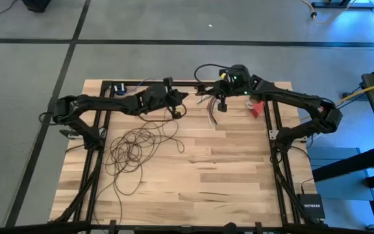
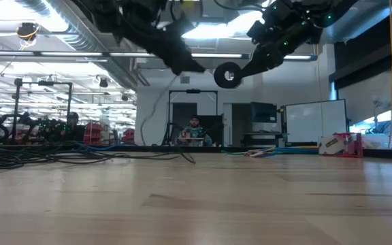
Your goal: Coiling cords
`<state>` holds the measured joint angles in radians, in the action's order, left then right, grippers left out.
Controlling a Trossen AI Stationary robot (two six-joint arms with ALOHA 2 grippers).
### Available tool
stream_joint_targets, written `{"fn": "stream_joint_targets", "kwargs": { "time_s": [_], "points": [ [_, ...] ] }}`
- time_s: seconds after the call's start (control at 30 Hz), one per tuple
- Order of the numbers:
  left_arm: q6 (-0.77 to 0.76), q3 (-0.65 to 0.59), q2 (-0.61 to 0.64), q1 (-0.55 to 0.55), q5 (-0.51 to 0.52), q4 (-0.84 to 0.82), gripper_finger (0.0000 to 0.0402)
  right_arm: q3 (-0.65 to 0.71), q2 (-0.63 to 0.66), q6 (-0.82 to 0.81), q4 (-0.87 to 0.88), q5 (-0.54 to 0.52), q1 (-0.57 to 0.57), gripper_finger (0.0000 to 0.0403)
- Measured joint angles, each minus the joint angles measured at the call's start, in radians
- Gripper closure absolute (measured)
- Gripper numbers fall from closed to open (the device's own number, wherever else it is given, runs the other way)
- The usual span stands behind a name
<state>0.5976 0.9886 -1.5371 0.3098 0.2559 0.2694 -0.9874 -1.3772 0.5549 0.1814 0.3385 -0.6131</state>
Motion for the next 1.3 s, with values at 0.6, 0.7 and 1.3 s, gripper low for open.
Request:
{"fn": "stream_joint_targets", "kwargs": {
  "time_s": [0.6, 0.7, 1.3],
  "points": [
    [0.25, 0.067, 0.02, -0.021, -0.209, -0.095, 0.0399, 0.0, -0.098, 0.058, -0.003, 0.083, 0.125, 0.0395],
    [0.27, 0.068, 0.021, -0.021, -0.232, -0.096, 0.04, 0.0, -0.098, 0.056, 0.002, 0.092, 0.146, 0.0395],
    [0.417, 0.068, -0.009, -0.009, -0.573, -0.023, 0.0398, 0.001, -0.098, 0.192, -0.032, 0.078, 0.36, 0.0394]
  ]
}}
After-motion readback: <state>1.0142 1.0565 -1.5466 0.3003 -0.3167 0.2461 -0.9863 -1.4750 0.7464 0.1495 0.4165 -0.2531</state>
